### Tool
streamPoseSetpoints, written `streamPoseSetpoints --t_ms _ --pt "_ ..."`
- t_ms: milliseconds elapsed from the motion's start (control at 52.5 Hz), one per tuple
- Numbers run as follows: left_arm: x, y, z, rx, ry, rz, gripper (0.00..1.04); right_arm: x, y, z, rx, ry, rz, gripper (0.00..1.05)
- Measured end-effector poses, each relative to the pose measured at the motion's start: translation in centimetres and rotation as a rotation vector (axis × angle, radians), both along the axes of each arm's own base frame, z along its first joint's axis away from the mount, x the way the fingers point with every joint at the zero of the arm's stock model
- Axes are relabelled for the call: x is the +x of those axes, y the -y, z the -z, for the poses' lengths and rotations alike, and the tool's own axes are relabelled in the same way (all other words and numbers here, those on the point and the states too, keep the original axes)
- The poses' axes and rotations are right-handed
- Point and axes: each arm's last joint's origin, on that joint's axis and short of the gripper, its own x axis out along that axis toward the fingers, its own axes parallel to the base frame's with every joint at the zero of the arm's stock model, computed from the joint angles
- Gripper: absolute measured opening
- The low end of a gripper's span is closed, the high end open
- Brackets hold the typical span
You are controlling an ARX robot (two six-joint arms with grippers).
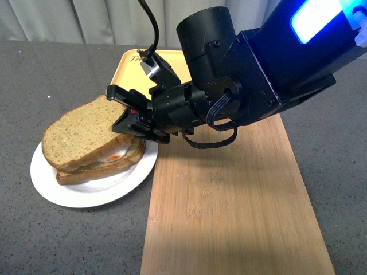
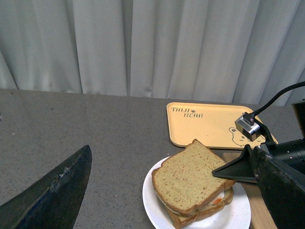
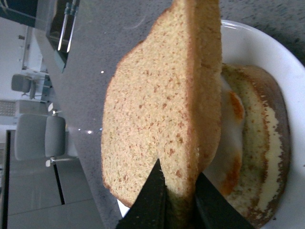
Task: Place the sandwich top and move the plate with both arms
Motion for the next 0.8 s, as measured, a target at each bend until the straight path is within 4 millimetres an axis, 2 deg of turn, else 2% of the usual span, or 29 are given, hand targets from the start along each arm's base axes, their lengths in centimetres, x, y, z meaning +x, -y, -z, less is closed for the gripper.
streamPoseSetpoints --t_ms 95,248,267,286,324,343,362,419,457,553,572,648,800 --pt "0.0 0.0 0.0 0.000 0.000 0.000 0.98 -0.3 0.9 0.2 -0.066 0.038 0.027 0.32" --pt "0.0 0.0 0.0 0.000 0.000 0.000 0.98 -0.1 1.1 -0.5 -0.087 0.096 0.023 0.55" --pt "0.0 0.0 0.0 0.000 0.000 0.000 0.98 -0.1 1.0 -0.4 -0.112 0.153 0.051 0.56" --pt "0.0 0.0 0.0 0.000 0.000 0.000 0.98 -0.2 0.9 -0.3 -0.130 0.204 0.075 0.55" --pt "0.0 0.0 0.0 0.000 0.000 0.000 0.98 -0.4 1.4 0.0 -0.234 0.453 0.241 0.49" --pt "0.0 0.0 0.0 0.000 0.000 0.000 0.98 -0.6 1.5 0.0 -0.261 0.510 0.284 0.47" --pt "0.0 0.0 0.0 0.000 0.000 0.004 0.98 -1.3 2.5 0.4 -0.347 0.656 0.420 0.41" --pt "0.0 0.0 0.0 0.000 0.000 -0.004 0.98 -3.1 5.2 0.4 -0.462 0.833 0.625 0.31" --pt "0.0 0.0 0.0 0.000 0.000 -0.003 0.98 -3.7 6.3 0.1 -0.490 0.863 0.694 0.27" --pt "0.0 0.0 0.0 0.000 0.001 -0.002 0.98 -5.6 10.7 -3.7 -0.508 0.992 0.909 0.02" --pt "0.0 0.0 0.0 0.000 0.001 0.000 0.98 -5.9 11.3 -4.3 -0.505 1.006 0.930 0.01" --pt "0.0 0.0 0.0 0.000 0.001 0.000 0.98 -6.1 12.2 -4.7 -0.511 1.009 0.963 0.01" --pt "0.0 0.0 0.0 0.000 0.000 0.000 0.98 -6.4 12.5 -4.4 -0.525 0.999 0.959 0.01"
